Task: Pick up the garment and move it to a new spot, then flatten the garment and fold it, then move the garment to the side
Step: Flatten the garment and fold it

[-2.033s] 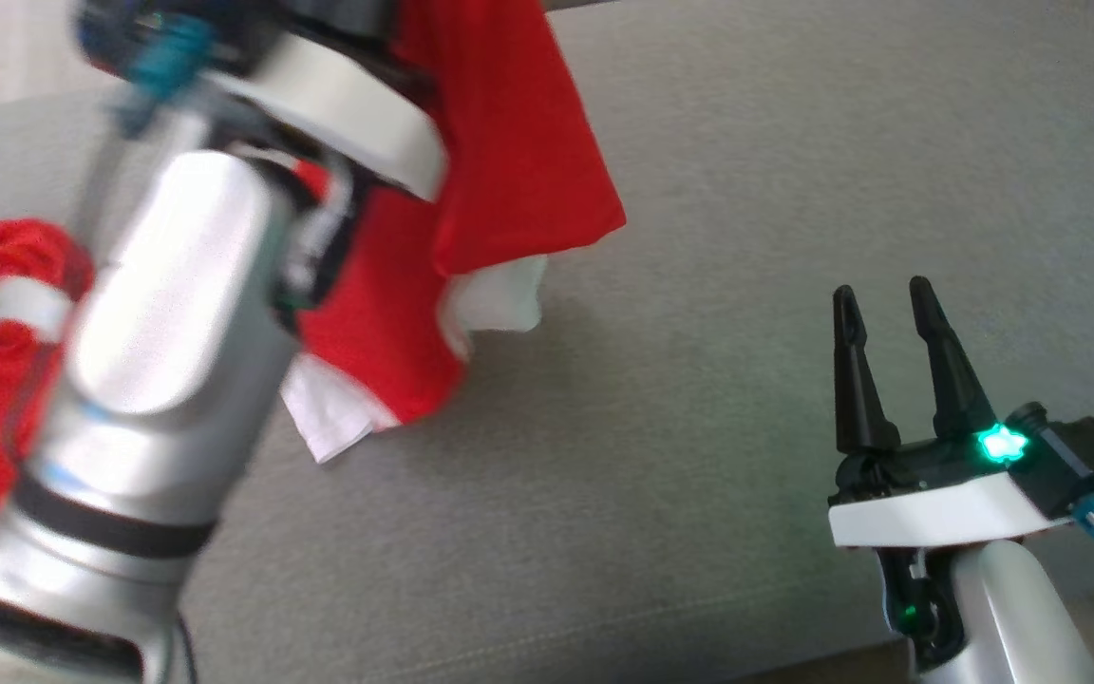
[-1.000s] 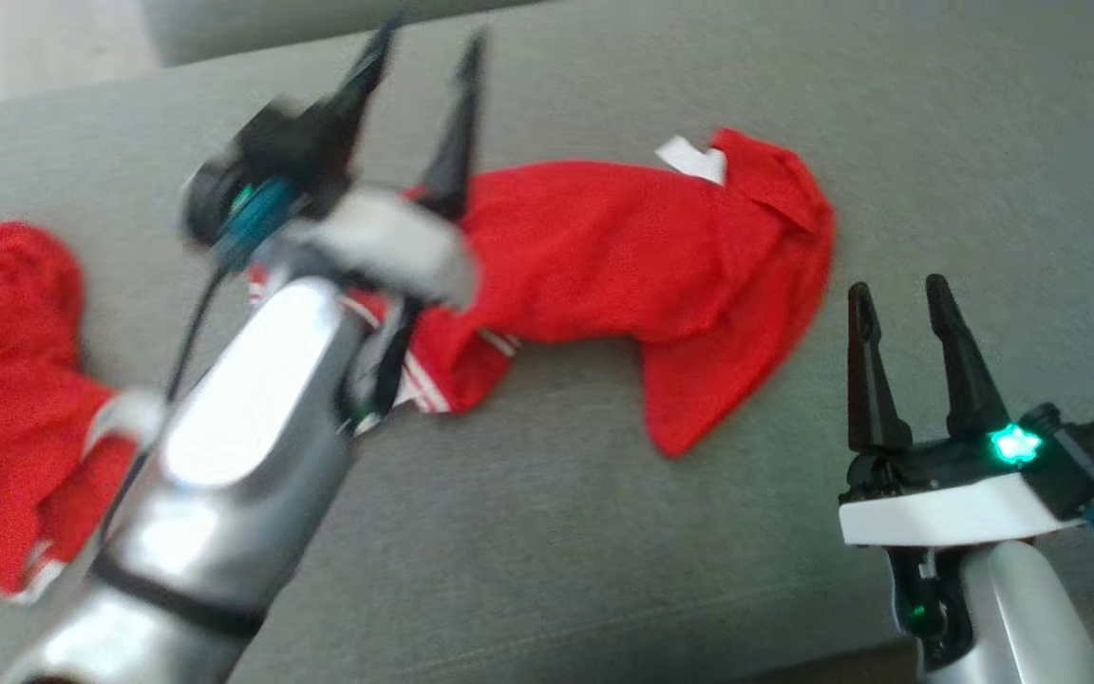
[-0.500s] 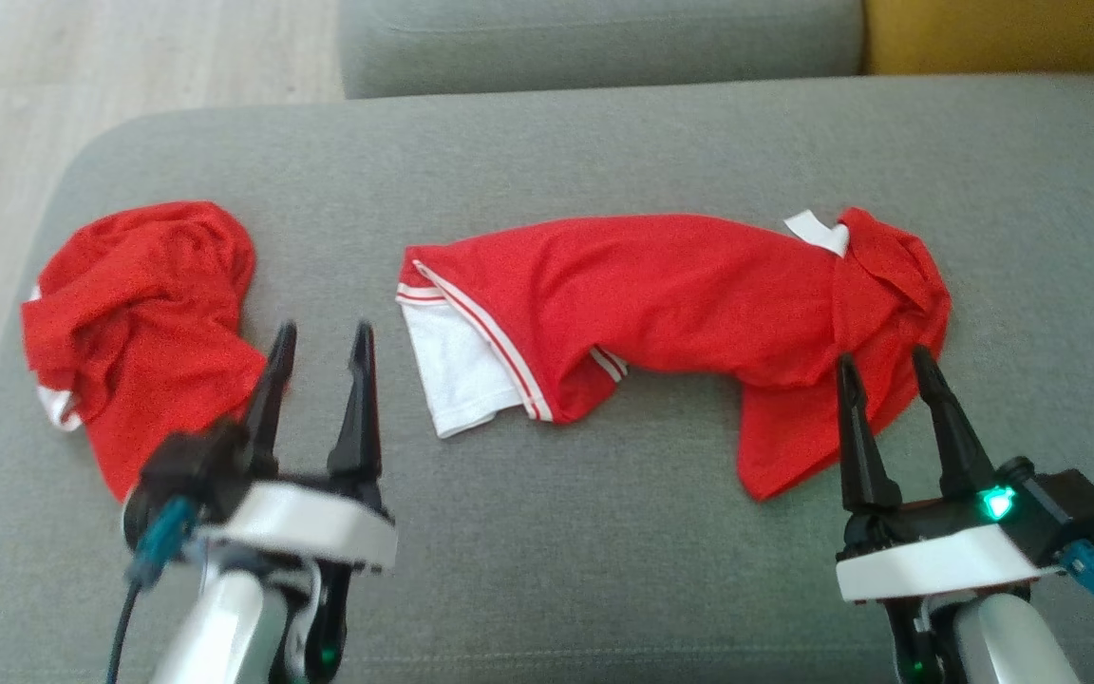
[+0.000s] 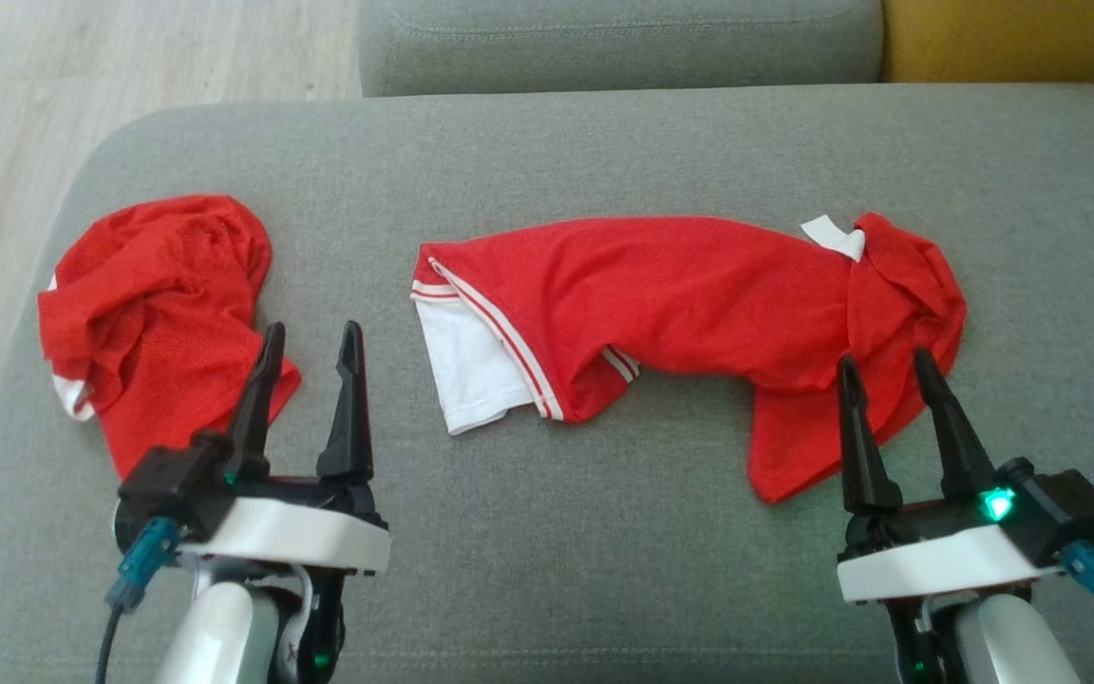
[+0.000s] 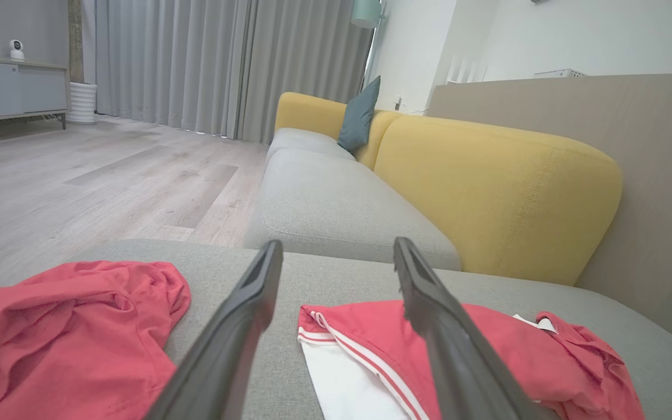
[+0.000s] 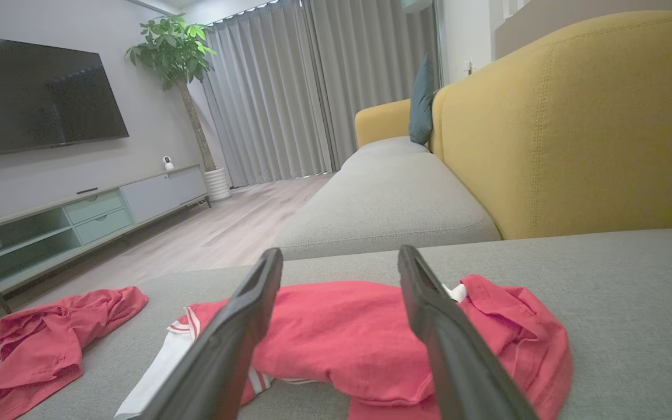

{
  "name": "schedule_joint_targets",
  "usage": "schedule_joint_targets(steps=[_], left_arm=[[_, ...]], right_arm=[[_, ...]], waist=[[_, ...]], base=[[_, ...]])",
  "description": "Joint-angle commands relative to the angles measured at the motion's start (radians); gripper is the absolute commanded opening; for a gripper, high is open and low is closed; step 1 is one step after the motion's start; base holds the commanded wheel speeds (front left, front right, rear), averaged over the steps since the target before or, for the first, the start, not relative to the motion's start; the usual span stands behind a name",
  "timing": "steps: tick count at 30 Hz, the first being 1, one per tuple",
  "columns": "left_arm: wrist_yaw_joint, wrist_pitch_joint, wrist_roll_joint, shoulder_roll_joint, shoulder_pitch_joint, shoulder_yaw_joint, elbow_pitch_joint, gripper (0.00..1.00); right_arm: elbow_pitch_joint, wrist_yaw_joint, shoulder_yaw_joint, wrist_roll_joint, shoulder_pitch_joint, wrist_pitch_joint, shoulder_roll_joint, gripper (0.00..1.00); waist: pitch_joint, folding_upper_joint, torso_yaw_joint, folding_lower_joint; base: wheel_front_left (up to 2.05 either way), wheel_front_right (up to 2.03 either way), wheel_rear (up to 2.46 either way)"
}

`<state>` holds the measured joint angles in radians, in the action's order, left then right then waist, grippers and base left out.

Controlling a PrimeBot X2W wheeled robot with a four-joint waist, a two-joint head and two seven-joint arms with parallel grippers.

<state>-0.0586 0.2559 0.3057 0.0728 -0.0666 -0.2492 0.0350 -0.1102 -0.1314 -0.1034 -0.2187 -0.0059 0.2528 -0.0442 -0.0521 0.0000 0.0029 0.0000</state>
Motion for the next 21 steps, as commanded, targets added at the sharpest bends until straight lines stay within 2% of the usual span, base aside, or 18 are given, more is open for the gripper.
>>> schedule_joint_targets(steps=[1,11,21], left_arm=[[0.012,0.006,-0.012,-0.005,-0.028,0.044,-0.03,1.0],[0.052,0.006,-0.022,-0.021,-0.055,0.038,-0.001,1.0],[0.034,0.006,0.032,-0.022,-0.084,0.001,0.004,1.0]], right_arm=[[0.03,0.001,-0.019,0.003,-0.02,0.009,-0.006,1.0],[-0.012,0.001,-0.125,0.018,-0.067,-0.045,-0.006,1.0],[-0.157,0.001,-0.239,0.001,-0.16,-0.109,-0.006,1.0]], waist=[[-0.006,0.0,0.005,0.0],[-0.065,0.0,0.082,0.0],[-0.125,0.0,0.186,0.0]], base=[[0.0,0.0,0.0],[0.0,0.0,0.0],[0.0,0.0,0.0]])
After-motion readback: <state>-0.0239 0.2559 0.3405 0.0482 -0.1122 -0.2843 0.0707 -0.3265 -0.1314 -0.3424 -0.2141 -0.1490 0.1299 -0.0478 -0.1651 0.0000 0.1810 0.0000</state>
